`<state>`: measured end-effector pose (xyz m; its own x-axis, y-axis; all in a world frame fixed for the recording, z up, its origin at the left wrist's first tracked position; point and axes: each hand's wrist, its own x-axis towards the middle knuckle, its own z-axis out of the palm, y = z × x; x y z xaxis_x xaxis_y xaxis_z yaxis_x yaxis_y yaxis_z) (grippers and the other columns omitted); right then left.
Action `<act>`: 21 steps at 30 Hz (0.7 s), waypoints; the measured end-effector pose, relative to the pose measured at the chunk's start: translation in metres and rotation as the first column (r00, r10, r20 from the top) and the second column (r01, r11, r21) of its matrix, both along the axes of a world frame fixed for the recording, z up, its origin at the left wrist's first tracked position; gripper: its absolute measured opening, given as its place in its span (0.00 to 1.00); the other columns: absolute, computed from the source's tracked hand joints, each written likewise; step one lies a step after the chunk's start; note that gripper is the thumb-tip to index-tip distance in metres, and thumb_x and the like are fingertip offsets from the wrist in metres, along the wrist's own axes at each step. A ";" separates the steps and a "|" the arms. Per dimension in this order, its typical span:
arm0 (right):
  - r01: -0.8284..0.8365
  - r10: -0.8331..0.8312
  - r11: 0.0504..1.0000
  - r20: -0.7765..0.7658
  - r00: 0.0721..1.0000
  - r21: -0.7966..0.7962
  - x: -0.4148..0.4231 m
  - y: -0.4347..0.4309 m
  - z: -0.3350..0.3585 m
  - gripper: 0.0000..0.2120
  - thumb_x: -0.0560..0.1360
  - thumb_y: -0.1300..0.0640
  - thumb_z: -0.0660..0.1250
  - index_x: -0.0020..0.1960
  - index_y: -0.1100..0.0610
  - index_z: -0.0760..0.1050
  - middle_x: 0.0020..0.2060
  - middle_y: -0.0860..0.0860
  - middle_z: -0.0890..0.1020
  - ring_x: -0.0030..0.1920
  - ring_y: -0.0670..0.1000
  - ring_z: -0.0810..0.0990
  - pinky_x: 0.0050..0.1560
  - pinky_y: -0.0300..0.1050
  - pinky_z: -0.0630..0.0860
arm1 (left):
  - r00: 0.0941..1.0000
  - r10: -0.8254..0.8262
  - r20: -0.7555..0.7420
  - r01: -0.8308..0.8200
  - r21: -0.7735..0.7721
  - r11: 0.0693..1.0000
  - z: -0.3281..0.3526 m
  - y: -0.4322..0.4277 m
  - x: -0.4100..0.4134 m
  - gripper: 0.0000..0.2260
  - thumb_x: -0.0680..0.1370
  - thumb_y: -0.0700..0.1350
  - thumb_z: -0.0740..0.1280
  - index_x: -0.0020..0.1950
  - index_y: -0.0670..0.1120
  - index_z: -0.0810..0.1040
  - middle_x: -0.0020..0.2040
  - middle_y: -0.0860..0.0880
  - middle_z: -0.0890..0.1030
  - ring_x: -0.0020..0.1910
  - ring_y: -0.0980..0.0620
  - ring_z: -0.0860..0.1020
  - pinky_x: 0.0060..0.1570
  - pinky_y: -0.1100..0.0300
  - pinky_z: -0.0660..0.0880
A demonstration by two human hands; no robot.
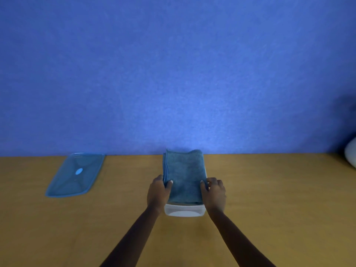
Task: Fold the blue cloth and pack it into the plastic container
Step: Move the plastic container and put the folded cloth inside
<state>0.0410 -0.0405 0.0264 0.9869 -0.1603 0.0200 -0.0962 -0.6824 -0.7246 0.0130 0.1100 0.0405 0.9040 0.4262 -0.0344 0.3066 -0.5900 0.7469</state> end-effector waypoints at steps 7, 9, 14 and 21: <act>-0.084 0.056 0.963 -0.116 0.992 -0.255 0.007 -0.002 0.012 0.19 0.77 0.49 0.59 0.63 0.59 0.69 0.61 0.56 0.70 0.62 0.56 0.69 0.60 0.53 0.70 | 0.976 -0.060 -0.210 0.168 0.547 0.820 0.005 -0.003 0.008 0.31 0.79 0.48 0.60 0.76 0.43 0.49 0.64 0.42 0.74 0.63 0.43 0.72 0.59 0.52 0.72; -0.118 0.074 0.943 -0.151 0.986 -0.311 0.010 -0.002 0.017 0.20 0.77 0.51 0.60 0.66 0.59 0.65 0.63 0.56 0.68 0.64 0.57 0.68 0.61 0.54 0.70 | 0.976 -0.081 -0.204 0.195 0.637 0.746 0.008 -0.005 0.013 0.32 0.78 0.46 0.61 0.76 0.43 0.48 0.68 0.41 0.68 0.66 0.43 0.68 0.61 0.53 0.70; -0.227 0.252 0.854 -0.011 0.968 -0.468 0.023 0.007 0.025 0.28 0.77 0.53 0.60 0.73 0.56 0.53 0.73 0.56 0.60 0.72 0.57 0.60 0.67 0.55 0.67 | 0.948 -0.220 -0.229 0.317 0.648 0.693 0.012 -0.009 0.034 0.33 0.79 0.52 0.59 0.77 0.42 0.47 0.75 0.38 0.57 0.75 0.41 0.55 0.72 0.50 0.60; -0.435 0.498 0.576 -0.126 0.858 -0.692 0.050 0.034 0.008 0.29 0.81 0.54 0.50 0.76 0.61 0.41 0.77 0.58 0.45 0.77 0.56 0.42 0.75 0.58 0.46 | 0.864 -0.341 -0.371 0.504 0.608 0.614 -0.005 -0.010 0.056 0.29 0.82 0.50 0.51 0.77 0.41 0.42 0.78 0.38 0.44 0.78 0.43 0.44 0.77 0.50 0.45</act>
<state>0.0909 -0.0064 0.0344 0.9113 0.4116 0.0011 0.4115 -0.9109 -0.0303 0.0694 0.0996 0.0350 0.9947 -0.0226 -0.1005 -0.0174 -0.9985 0.0517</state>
